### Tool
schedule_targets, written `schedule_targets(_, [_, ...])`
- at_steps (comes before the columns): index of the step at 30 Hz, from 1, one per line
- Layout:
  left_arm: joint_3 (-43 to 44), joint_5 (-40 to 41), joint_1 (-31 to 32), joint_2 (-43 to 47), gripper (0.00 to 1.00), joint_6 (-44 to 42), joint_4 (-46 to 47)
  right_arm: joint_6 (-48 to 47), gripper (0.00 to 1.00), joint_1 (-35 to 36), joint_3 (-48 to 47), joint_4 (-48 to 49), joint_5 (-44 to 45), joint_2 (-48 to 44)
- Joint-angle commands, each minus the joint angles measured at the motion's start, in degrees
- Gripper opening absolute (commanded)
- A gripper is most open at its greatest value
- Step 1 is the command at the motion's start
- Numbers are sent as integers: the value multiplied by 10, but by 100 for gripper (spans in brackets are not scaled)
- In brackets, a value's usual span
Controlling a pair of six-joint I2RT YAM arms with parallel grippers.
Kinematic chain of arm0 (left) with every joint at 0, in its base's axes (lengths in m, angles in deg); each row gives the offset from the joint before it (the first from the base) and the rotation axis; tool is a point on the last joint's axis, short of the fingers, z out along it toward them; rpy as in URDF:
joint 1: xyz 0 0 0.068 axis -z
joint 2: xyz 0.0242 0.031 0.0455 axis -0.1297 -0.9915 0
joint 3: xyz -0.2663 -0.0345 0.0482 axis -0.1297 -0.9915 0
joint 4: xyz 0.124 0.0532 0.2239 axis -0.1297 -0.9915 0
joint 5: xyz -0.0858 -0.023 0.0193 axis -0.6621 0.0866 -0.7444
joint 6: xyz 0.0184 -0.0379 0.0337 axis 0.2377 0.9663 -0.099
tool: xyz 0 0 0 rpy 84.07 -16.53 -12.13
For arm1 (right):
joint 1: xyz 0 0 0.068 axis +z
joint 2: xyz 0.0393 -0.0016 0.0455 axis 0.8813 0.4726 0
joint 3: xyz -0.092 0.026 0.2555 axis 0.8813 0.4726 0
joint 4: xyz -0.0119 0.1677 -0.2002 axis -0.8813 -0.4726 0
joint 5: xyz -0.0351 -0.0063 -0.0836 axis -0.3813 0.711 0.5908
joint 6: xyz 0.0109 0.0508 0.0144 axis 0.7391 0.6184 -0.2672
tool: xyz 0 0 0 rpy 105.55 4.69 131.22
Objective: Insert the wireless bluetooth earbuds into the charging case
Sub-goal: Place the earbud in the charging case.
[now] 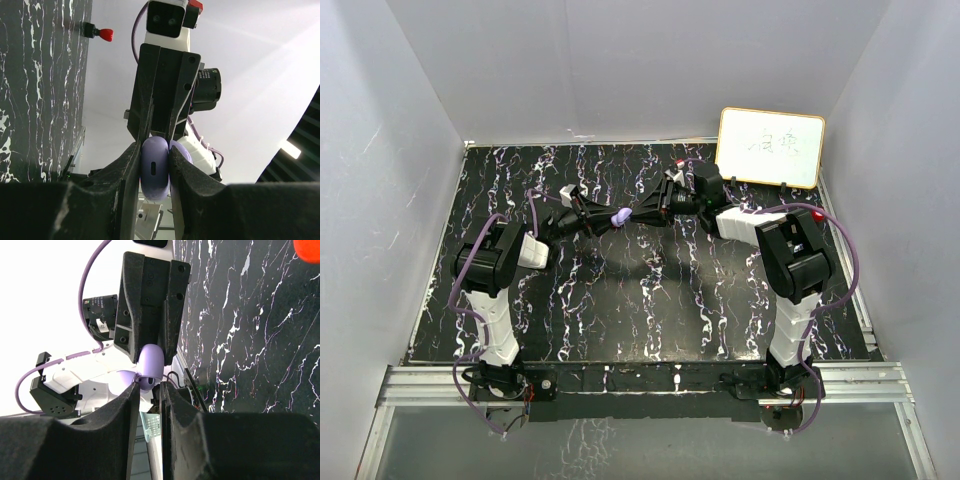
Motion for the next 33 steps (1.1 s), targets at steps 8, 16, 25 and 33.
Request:
schedule_targets(8, [-3, -13, 8, 9, 0, 13, 106, -5, 22, -8, 4, 36, 3, -7])
schedule_targets(16, [5, -11, 8, 3, 0, 27, 119, -26, 22, -37, 47, 26, -2, -40])
schedule_targets(25, [11, 10, -2, -4, 0, 68, 147, -173, 24, -62, 48, -95, 43, -96])
schedule_targets(33, [-24, 92, -13, 17, 0, 99, 126, -389, 38, -61, 24, -218, 163, -174])
